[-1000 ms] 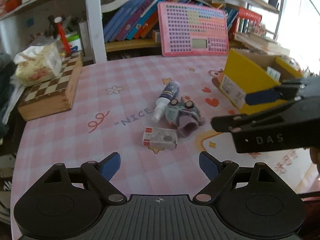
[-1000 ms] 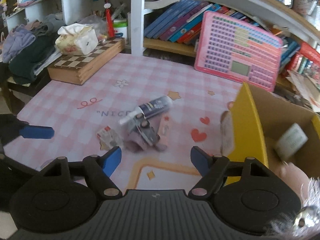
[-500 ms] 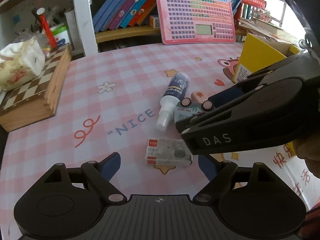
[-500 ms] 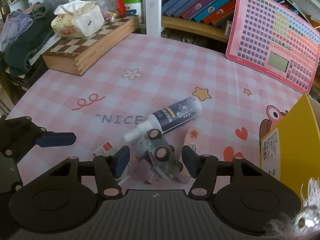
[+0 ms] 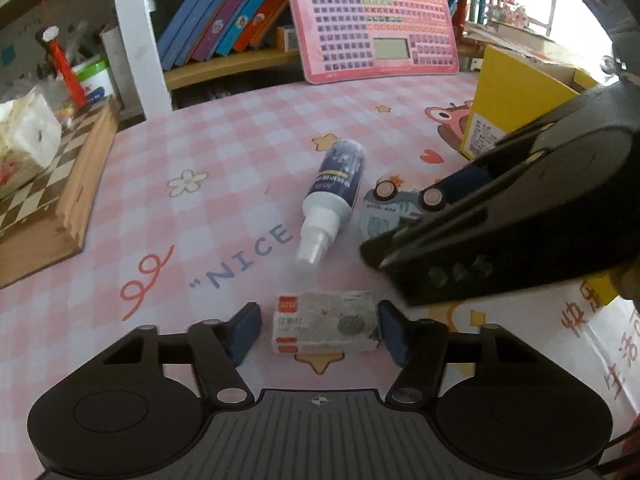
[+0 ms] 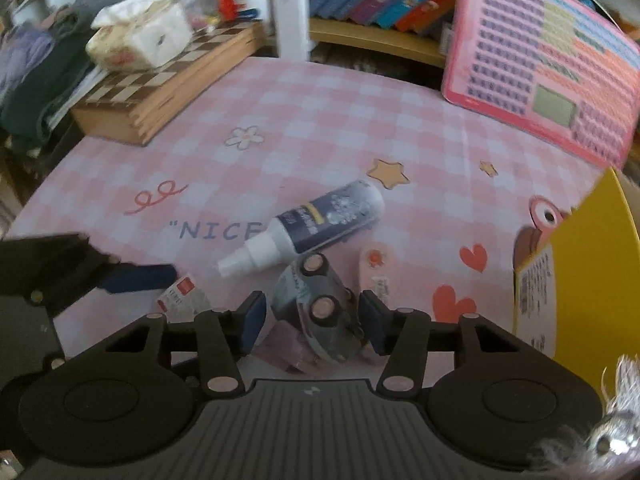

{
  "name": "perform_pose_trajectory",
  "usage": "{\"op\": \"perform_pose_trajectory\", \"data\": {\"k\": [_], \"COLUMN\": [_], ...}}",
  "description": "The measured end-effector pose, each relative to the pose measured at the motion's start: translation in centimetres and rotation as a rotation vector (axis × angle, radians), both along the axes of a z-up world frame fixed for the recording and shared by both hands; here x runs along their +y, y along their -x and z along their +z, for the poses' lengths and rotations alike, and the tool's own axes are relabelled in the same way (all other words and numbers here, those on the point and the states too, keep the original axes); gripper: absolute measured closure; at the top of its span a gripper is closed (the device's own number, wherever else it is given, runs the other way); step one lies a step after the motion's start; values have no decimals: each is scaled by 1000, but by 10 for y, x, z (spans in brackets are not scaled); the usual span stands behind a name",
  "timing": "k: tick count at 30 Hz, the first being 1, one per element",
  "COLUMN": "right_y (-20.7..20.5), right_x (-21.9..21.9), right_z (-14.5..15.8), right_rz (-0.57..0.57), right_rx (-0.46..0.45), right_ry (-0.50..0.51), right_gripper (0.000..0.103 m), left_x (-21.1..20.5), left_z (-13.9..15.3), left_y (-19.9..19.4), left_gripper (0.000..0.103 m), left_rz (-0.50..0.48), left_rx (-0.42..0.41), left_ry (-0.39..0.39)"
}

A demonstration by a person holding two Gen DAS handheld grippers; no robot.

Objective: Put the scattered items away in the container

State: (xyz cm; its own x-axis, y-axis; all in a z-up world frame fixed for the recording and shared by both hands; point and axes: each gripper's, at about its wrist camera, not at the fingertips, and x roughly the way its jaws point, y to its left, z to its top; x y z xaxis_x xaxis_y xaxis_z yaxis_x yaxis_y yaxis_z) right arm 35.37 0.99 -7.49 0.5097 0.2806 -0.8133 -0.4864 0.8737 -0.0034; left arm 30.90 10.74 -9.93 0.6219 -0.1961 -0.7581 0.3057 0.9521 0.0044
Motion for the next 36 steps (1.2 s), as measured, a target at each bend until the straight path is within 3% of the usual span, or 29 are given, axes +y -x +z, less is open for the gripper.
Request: {"op": "perform_pose_trajectory", "data": {"k": [2,18,23,36], "right_y": [2,32,52,128], "right_x": [5,-10,-20,-31], "right_z": [-2,32,49,70], "right_rz": [30,36,14,9], "right_rx": [-27,-5,-10,-26], "right_ry": [26,-56,-96,-140], "right_gripper": [60,63,64,64], "left_x": [1,36,43,41], "left_z": [0,42,60,87], "left_y": [-1,33,53,120], "left_gripper": [50,51,51,51], "left_rz": [1,107,136,126], "left_rx": [2,-12,-39,-111], "left_ry": [5,142,202,237]}}
